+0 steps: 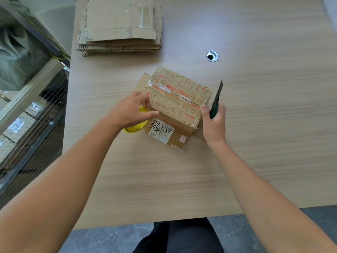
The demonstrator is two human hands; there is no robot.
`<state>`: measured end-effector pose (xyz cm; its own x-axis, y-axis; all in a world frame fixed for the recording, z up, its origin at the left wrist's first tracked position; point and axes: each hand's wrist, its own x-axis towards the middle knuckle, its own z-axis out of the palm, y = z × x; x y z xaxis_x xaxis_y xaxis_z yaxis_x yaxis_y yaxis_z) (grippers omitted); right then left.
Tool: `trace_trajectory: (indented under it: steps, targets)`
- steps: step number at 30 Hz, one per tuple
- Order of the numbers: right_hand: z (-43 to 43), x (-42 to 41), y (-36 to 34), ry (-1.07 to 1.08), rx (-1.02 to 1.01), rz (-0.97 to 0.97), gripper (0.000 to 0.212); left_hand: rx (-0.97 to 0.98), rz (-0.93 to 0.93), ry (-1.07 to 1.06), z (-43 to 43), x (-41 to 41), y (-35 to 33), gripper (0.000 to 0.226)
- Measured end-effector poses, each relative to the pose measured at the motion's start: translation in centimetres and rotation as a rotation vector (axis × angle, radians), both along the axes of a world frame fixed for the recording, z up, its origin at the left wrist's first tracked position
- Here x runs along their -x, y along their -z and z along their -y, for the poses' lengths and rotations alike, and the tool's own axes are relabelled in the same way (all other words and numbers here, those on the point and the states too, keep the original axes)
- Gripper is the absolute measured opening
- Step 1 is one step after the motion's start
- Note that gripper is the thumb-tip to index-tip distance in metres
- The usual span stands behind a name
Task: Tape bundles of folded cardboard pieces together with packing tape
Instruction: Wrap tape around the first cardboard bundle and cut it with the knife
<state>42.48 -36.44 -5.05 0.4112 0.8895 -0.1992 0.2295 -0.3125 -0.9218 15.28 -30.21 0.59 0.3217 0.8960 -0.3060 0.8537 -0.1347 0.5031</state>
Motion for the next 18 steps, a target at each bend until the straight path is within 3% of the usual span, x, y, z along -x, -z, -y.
trace_trajectory:
  steps: [3,6,10,12,16,18]
  targets:
    - [1.0,-1.4,-2.0,0.036,0.039,0.231,0.035,-0.023,0.029,-0.040,3.0,-0.5,0.2,0.036]
    - [4.6,-1.4,-4.5,-0.037,0.076,0.305,0.025,0.043,0.054,-0.037,6.8,-2.0,-0.1,0.034]
    - [10.0,-0.1,-5.9,-0.120,0.123,0.536,0.031,0.184,0.000,0.045,12.6,-3.2,-1.0,0.035]
    - [11.4,0.1,-5.6,-0.136,0.161,0.525,0.045,0.138,0.044,0.025,14.0,-2.6,-2.1,0.033]
    - [11.6,0.7,-4.8,-0.121,0.083,0.321,0.037,0.006,0.264,0.111,12.7,-0.3,-4.4,0.025]
    - [10.7,0.6,-4.4,-0.141,0.023,0.231,0.043,-0.014,0.287,0.167,11.0,0.7,-4.6,0.024]
